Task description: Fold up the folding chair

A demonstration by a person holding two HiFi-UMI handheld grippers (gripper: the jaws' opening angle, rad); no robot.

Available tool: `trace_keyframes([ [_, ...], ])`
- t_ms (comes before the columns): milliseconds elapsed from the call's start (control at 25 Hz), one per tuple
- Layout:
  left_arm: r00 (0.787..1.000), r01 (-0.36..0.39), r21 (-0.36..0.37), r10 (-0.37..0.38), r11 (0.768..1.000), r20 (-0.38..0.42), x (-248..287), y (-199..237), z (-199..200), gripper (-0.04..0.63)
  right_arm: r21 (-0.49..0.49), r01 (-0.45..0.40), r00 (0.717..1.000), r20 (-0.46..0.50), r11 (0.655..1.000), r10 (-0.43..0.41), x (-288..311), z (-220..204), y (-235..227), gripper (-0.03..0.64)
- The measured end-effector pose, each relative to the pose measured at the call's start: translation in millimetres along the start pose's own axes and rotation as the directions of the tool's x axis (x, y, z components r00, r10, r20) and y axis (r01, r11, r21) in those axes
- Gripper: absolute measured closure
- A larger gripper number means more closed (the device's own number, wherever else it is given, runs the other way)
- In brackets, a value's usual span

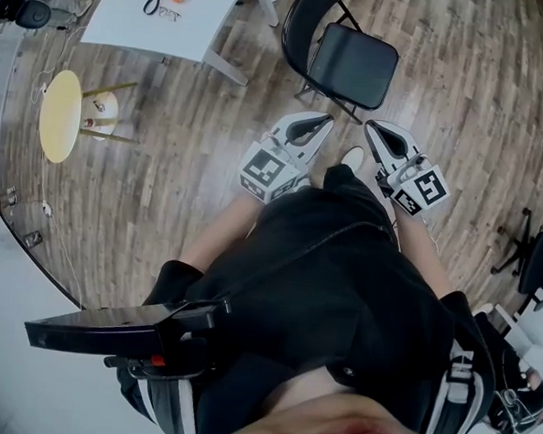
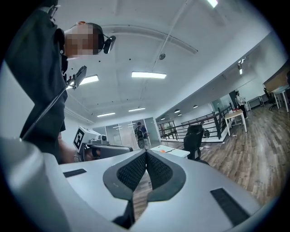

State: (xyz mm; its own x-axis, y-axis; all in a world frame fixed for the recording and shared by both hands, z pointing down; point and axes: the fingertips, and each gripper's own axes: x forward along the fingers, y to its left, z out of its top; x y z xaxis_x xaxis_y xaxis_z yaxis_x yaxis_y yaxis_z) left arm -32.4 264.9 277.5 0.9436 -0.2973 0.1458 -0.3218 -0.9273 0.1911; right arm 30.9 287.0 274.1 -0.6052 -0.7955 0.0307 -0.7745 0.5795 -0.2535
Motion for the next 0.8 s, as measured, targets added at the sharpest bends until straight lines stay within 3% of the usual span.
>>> trace_keyframes([
  [480,0.998,-0.043,0.019,0.043,0.999,-0.049,121,25,24,0.589,-0.011,-0.014,1.0,-0.02,1.0,0.013,-18,18,-121,0.607],
  [800,0.995,-0.038,0.044,0.041,0.998,-0.086,154,32,27,0.589,-0.044,-0.05,0.999,-0.007,0.998,0.05,-6,25,-148,0.607],
])
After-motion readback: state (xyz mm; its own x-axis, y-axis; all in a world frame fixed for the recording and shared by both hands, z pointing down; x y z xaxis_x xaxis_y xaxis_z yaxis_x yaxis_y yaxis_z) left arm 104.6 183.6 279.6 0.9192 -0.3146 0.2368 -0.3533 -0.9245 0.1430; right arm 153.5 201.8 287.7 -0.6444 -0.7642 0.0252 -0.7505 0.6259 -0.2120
